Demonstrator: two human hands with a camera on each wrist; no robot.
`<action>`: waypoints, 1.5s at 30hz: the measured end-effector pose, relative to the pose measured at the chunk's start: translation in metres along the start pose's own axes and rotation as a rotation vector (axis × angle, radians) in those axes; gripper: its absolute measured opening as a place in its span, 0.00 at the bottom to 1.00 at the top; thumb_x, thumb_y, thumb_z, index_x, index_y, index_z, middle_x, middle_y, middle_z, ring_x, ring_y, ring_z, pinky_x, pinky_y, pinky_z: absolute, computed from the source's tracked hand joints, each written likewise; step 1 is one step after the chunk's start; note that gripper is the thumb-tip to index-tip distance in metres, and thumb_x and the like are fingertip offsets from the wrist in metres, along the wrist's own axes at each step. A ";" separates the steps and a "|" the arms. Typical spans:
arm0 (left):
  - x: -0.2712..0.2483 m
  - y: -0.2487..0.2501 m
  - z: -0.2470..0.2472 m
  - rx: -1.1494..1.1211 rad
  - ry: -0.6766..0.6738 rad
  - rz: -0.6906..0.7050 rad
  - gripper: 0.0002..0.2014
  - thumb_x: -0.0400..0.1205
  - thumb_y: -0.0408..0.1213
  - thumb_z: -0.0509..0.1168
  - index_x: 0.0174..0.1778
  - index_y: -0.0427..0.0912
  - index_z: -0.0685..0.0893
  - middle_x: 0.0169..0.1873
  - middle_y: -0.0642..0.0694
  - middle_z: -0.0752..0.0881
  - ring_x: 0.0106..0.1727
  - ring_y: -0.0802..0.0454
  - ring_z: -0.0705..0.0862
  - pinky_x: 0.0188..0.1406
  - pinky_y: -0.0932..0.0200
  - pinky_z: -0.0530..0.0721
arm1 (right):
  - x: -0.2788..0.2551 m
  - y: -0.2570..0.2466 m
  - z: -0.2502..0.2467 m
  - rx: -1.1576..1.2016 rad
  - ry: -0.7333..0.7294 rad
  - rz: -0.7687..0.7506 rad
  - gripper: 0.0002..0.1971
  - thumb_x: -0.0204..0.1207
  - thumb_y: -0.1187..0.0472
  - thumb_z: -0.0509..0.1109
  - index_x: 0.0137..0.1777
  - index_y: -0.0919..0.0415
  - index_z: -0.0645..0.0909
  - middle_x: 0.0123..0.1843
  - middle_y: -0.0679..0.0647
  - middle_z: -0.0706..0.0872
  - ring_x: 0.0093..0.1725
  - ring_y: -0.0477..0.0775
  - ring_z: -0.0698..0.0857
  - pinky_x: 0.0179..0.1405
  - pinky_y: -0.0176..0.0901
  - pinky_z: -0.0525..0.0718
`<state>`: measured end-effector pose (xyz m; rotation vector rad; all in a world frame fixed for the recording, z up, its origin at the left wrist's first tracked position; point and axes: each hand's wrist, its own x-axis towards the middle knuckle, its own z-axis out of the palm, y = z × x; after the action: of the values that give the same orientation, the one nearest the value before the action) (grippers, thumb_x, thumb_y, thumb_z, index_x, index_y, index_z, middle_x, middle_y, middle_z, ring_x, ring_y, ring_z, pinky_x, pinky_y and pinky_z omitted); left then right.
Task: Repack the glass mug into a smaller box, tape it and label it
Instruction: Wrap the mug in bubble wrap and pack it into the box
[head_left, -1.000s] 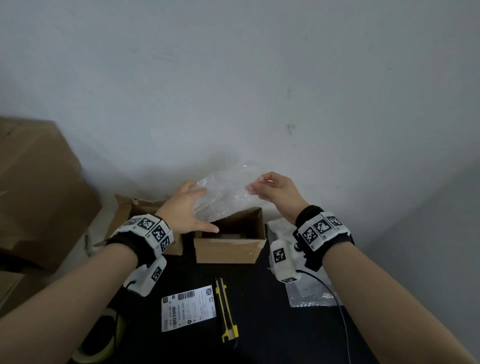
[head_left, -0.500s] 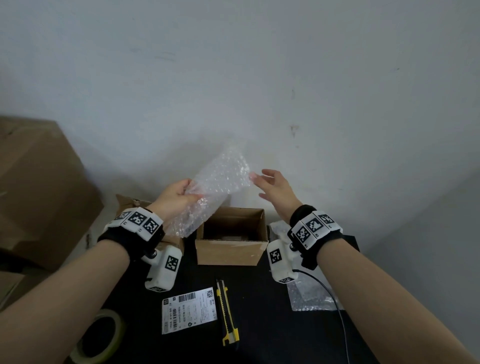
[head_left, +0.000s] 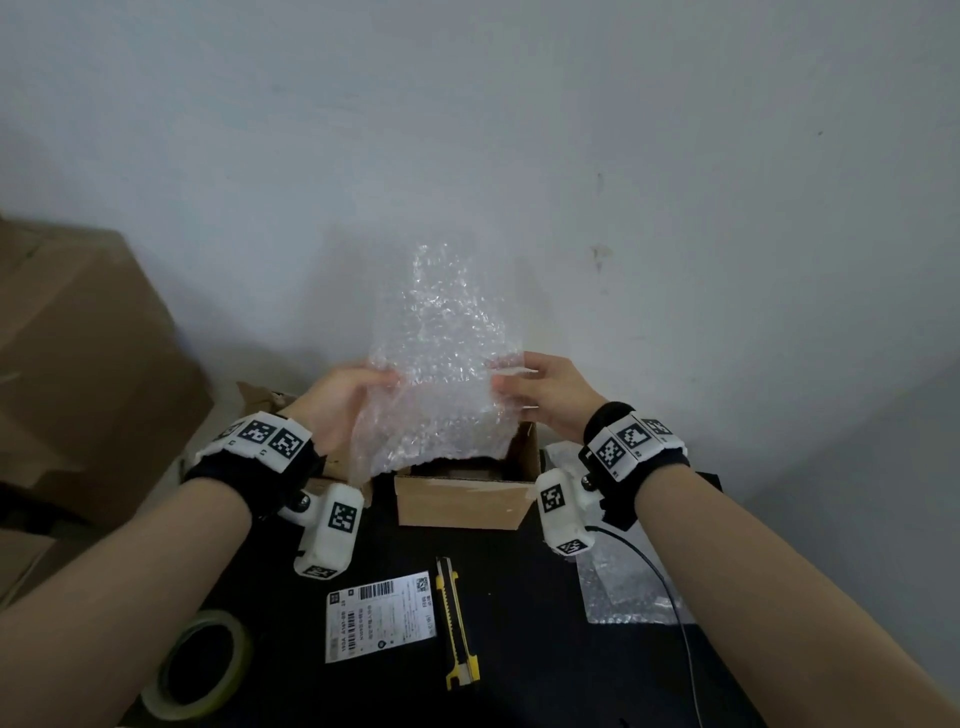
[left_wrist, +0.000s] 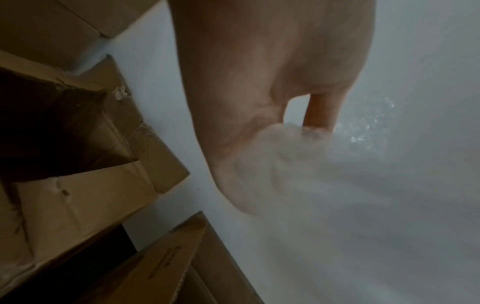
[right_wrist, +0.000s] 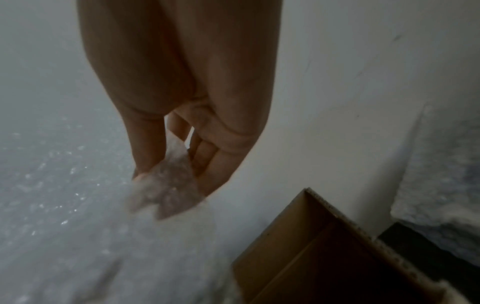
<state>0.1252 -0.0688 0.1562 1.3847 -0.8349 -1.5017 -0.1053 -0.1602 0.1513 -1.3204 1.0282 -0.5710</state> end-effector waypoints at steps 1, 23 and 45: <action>0.001 -0.001 0.001 -0.013 0.002 0.010 0.07 0.83 0.32 0.58 0.44 0.38 0.81 0.37 0.47 0.88 0.39 0.52 0.88 0.50 0.52 0.79 | 0.000 0.001 -0.004 0.007 -0.007 0.002 0.09 0.75 0.68 0.72 0.53 0.56 0.85 0.42 0.57 0.88 0.34 0.49 0.85 0.36 0.38 0.86; 0.003 0.003 -0.008 0.135 -0.097 -0.082 0.08 0.64 0.34 0.64 0.35 0.37 0.84 0.36 0.43 0.85 0.34 0.51 0.86 0.33 0.58 0.83 | -0.008 0.000 -0.041 -0.215 -0.078 0.172 0.11 0.78 0.58 0.69 0.50 0.67 0.86 0.52 0.55 0.88 0.49 0.55 0.85 0.47 0.47 0.87; 0.005 0.005 0.016 0.126 0.056 0.096 0.11 0.81 0.27 0.63 0.57 0.42 0.80 0.53 0.37 0.86 0.53 0.42 0.86 0.52 0.49 0.86 | -0.007 0.003 -0.003 0.180 -0.138 0.150 0.21 0.73 0.73 0.72 0.65 0.61 0.75 0.45 0.59 0.89 0.34 0.50 0.88 0.32 0.40 0.87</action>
<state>0.1106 -0.0771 0.1607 1.4512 -0.9612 -1.3500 -0.1116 -0.1552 0.1504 -1.0994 0.9307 -0.4418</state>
